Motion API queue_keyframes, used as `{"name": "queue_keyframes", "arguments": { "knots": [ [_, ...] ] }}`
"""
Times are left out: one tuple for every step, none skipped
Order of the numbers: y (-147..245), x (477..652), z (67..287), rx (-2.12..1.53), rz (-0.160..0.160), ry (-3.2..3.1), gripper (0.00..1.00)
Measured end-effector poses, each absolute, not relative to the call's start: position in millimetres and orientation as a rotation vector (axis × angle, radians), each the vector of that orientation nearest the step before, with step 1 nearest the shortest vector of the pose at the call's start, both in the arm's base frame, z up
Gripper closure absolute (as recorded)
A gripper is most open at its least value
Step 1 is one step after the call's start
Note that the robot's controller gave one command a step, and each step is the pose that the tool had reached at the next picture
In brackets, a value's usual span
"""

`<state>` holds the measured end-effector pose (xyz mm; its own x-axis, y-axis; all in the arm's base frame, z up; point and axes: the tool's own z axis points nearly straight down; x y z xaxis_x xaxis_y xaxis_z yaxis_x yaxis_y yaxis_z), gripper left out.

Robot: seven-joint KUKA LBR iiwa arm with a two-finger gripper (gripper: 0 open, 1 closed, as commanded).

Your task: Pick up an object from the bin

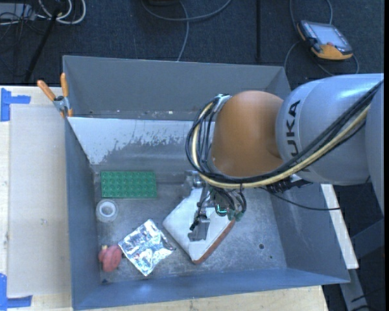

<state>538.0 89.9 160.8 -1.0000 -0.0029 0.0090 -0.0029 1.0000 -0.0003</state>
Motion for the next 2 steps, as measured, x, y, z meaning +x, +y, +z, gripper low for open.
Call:
{"name": "queue_keyframes", "arguments": {
  "knots": [
    [124,551.2,72,0.596,-0.001,-3.079,0.00],
    [177,514.0,69,1.093,-0.003,-2.942,0.00]
  ]
}}
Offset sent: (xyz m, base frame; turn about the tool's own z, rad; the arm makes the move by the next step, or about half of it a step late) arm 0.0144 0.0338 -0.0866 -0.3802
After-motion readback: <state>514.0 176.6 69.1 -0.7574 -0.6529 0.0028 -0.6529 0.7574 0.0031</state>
